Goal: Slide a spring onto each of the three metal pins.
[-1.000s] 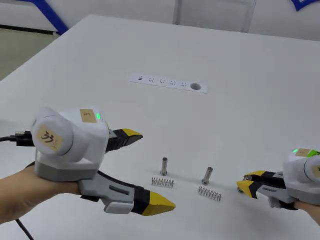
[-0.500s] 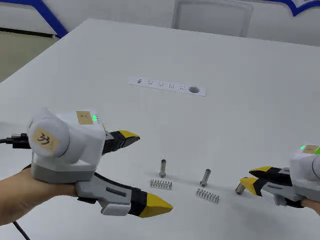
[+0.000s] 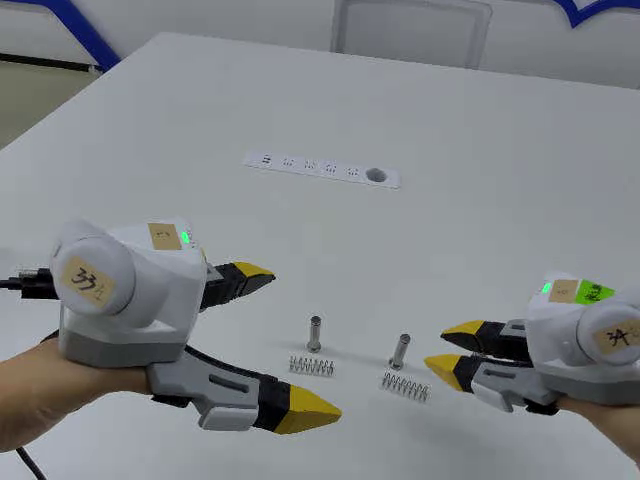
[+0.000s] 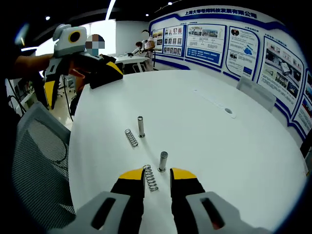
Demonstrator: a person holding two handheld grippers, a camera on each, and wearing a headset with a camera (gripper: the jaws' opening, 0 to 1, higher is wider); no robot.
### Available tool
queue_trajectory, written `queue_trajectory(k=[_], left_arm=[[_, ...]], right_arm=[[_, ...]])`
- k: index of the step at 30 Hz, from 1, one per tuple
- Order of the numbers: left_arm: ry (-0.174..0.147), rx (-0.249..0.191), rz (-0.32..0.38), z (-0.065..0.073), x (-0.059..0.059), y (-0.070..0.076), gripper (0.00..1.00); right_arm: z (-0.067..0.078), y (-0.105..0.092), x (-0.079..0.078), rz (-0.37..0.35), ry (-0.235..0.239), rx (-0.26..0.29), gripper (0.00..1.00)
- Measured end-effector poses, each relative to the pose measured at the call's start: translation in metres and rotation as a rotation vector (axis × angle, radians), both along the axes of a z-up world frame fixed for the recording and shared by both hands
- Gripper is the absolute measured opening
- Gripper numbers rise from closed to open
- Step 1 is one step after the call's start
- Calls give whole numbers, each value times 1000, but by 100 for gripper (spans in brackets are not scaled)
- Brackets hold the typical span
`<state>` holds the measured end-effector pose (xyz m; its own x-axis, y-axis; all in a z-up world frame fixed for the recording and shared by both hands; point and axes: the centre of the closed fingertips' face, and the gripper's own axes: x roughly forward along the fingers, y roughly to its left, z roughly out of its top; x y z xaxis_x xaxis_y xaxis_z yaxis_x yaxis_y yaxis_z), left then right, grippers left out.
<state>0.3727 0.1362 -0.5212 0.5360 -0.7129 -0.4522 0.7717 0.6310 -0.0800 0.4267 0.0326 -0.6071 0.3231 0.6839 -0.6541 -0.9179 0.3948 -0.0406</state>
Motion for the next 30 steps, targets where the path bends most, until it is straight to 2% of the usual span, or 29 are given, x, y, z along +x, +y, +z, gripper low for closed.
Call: queue_trajectory(k=[7,12,20,25,30], left_arm=[[21,2,13,-8,-2,6,94],[32,3,22,-11,-4,9,93],[48,6,26,-16,-5,11,93],[48,1,22,-15,-3,7,92],[56,7,7,-18,-5,3,92]], right_arm=[[-31,-1,-8,19,67,-48,21],[-43,-1,-5,-9,98,-53,21],[-56,-2,-2,23,88,-108,20],[-62,-4,-7,29,112,-129,18],[-63,0,-4,40,113,-113,13]])
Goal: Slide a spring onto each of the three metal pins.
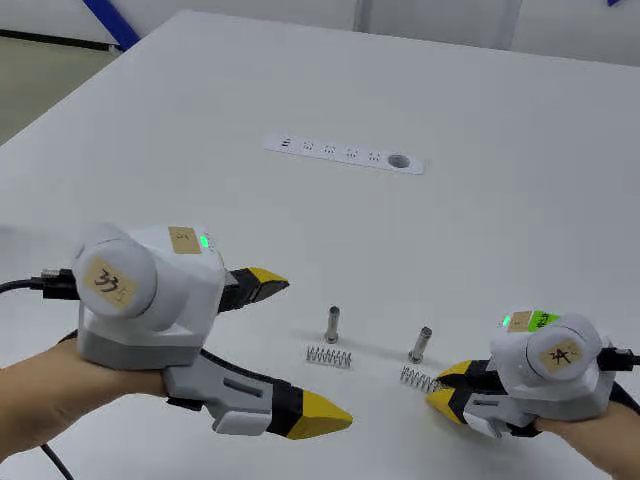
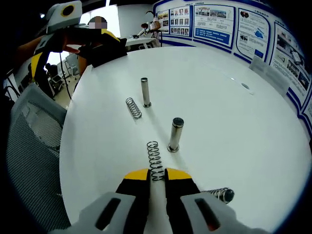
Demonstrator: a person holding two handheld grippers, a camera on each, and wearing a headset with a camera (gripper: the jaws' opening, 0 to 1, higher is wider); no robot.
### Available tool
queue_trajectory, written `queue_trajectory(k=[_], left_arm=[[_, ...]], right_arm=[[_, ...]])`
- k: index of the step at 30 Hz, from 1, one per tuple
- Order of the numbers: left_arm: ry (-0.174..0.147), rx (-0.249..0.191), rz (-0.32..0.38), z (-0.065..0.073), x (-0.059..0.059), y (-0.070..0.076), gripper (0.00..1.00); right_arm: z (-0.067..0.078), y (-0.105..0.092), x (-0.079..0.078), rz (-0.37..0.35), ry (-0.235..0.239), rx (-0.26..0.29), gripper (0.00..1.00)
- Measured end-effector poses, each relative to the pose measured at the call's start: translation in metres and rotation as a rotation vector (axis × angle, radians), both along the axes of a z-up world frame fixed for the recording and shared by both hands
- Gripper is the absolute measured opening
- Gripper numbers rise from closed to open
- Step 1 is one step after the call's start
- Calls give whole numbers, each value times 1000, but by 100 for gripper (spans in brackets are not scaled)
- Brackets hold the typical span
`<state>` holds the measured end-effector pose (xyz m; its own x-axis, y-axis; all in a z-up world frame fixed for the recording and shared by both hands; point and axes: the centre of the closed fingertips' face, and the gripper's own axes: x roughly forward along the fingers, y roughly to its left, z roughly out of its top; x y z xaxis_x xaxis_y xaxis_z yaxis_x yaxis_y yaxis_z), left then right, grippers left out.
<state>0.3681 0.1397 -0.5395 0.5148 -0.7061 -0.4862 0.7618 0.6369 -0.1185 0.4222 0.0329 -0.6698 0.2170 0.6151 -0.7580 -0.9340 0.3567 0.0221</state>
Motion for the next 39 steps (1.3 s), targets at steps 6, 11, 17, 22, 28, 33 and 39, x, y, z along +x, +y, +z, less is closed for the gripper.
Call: queue_trajectory(k=[6,11,17,22,28,33,39], left_arm=[[2,3,-7,-1,-1,-1,91],[4,12,-25,-3,-5,-3,88],[19,16,-60,-7,-10,-11,84],[11,16,-103,-4,-14,-23,79],[0,27,-152,-1,-16,-36,71],[-24,39,-174,4,-15,-41,66],[-42,27,-185,8,-14,-45,58]], right_arm=[[0,1,-2,8,3,-20,11],[12,8,-13,54,-17,-7,11],[48,14,-27,112,-48,31,11],[79,18,-34,154,-82,56,11],[119,33,-46,230,-127,98,11],[130,38,-53,288,-156,87,11],[134,42,-66,388,-199,74,11]])
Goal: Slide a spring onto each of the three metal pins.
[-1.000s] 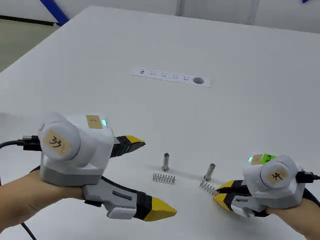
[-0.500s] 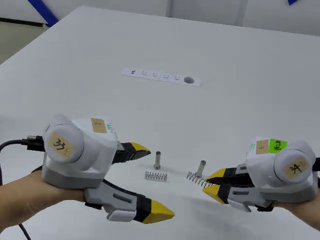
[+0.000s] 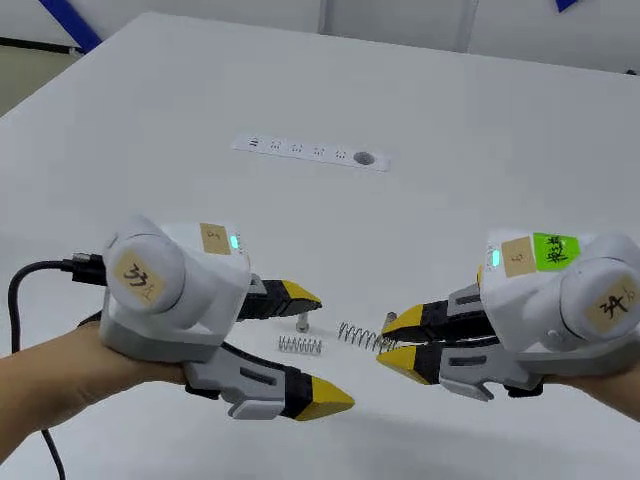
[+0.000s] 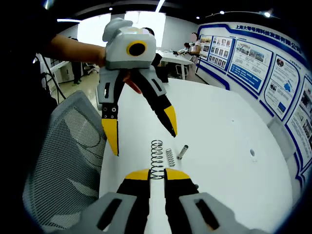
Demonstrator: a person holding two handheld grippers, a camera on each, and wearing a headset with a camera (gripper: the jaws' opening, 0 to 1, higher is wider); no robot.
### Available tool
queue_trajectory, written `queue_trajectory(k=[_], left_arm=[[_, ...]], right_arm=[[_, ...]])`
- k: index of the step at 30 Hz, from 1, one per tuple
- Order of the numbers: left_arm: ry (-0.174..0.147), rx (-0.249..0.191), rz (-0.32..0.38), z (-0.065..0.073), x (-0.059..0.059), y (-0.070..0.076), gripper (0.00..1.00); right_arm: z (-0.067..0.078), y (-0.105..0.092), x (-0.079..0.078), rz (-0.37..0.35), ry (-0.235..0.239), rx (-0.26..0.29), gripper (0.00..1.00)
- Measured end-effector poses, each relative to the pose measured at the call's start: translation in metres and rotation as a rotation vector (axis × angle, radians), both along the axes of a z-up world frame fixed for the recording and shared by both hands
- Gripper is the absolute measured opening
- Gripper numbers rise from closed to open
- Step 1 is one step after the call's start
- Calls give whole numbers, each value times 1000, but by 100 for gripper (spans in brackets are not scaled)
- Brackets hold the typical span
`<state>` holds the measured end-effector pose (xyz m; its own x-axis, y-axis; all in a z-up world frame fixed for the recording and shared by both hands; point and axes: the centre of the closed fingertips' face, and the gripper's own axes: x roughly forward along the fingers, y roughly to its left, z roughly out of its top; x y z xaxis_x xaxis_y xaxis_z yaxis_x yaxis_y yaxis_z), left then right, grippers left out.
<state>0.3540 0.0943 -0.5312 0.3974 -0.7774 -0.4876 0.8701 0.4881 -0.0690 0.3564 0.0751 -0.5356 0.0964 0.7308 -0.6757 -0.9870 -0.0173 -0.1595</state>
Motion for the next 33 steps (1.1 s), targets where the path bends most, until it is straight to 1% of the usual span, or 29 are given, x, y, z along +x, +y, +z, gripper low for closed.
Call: queue_trajectory(k=[1,4,7,9,10,12,15,19,20,21,25,26,27,29,31,33], left_arm=[[4,-4,-5,0,-1,-1,57],[6,-9,-23,0,-4,-4,51],[2,-30,-44,3,-7,-9,45],[-28,-29,-54,4,-6,-12,41],[-37,-29,-57,4,-6,-13,39],[-35,-40,-64,5,-7,-15,33],[-42,-46,-76,6,-8,-18,25],[-45,-54,-85,8,-9,-21,18],[-39,-59,-88,9,-11,-21,16],[-35,-60,-91,9,-11,-22,15],[-32,-47,-99,6,-13,-22,13],[-44,-40,-104,6,-12,-22,13],[-49,-38,-112,6,-13,-23,12],[-80,-28,-128,8,-14,-23,11],[-91,-37,-146,10,-15,-24,11],[-94,-46,-150,13,-15,-24,10]], right_arm=[[0,0,-3,-6,7,-1,11],[4,2,-10,27,-5,-7,11],[5,3,-15,56,-20,-20,11],[6,3,-16,62,-16,-18,11],[7,4,-17,66,-15,-17,11],[9,4,-18,75,-21,-18,11],[12,5,-18,82,-31,-18,11],[15,5,-19,91,-39,-17,11],[15,5,-20,97,-38,-23,11],[13,4,-22,109,-40,-34,11],[12,4,-23,120,-46,-44,11],[12,4,-22,123,-54,-47,11],[12,4,-22,127,-56,-49,11],[13,4,-22,137,-68,-53,11],[15,3,-23,153,-70,-50,11],[17,2,-22,150,-51,-34,12]])
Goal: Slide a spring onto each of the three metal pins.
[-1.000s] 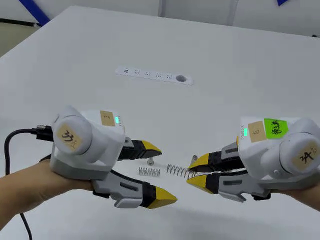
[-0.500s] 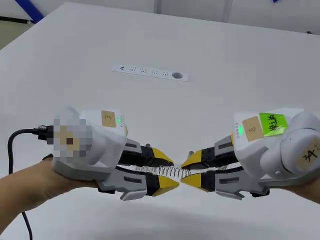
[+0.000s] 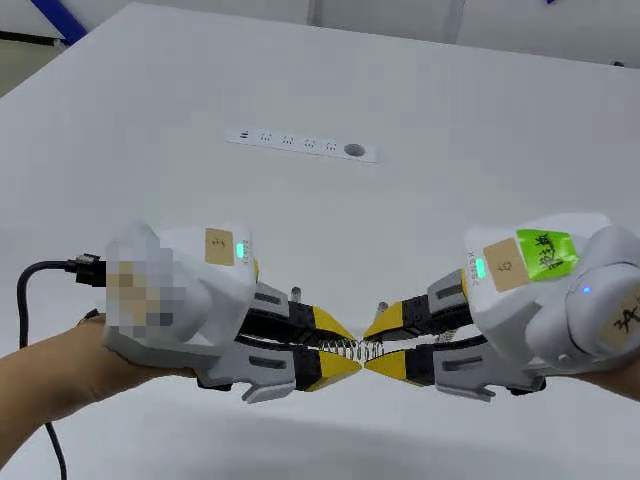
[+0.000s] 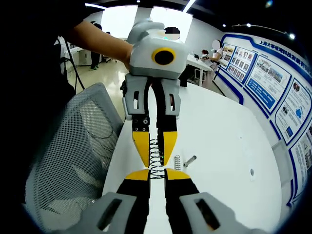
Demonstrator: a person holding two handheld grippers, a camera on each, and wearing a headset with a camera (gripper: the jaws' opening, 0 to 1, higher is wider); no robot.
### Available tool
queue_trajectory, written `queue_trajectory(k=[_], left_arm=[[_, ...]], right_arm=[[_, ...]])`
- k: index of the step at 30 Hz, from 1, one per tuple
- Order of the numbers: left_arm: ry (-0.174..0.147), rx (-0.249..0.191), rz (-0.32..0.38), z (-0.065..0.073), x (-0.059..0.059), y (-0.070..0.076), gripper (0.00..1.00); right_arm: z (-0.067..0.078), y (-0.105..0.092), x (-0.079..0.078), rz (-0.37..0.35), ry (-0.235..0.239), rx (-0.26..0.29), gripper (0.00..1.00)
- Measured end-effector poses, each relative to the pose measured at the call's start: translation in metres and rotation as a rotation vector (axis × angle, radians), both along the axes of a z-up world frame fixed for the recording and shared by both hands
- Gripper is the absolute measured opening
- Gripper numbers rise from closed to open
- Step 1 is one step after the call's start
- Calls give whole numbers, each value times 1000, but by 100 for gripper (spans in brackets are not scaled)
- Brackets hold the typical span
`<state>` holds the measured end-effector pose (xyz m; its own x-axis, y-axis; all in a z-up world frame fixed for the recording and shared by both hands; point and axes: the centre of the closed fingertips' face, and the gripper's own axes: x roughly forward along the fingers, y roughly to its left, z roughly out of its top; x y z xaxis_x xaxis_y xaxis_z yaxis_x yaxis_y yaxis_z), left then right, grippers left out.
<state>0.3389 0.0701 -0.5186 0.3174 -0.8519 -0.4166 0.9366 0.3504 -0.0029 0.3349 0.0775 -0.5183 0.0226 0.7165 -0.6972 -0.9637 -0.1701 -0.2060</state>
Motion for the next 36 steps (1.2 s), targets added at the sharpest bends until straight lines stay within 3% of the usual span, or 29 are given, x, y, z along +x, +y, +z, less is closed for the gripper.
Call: queue_trajectory(k=[8,11,15,19,22,24,28,33,36], left_arm=[[-25,-12,-21,8,2,-2,10],[-33,-22,-25,13,3,-3,10],[-34,-32,-10,18,6,0,10],[-31,-42,-8,20,6,1,10],[-38,-24,-15,19,5,1,10],[-52,21,-21,14,5,1,10],[-49,22,-23,13,5,2,10],[-58,35,-26,12,5,2,10],[-66,35,-24,13,7,1,10]], right_arm=[[3,-6,10,-36,24,21,19],[6,-5,8,-64,104,68,17],[11,-3,10,-88,166,121,11],[17,-2,10,-98,194,161,11],[22,-2,9,-90,207,181,11],[27,0,8,-90,225,206,11],[29,2,5,-84,226,211,11],[46,10,0,-88,281,296,11],[55,15,1,-92,283,325,12]])
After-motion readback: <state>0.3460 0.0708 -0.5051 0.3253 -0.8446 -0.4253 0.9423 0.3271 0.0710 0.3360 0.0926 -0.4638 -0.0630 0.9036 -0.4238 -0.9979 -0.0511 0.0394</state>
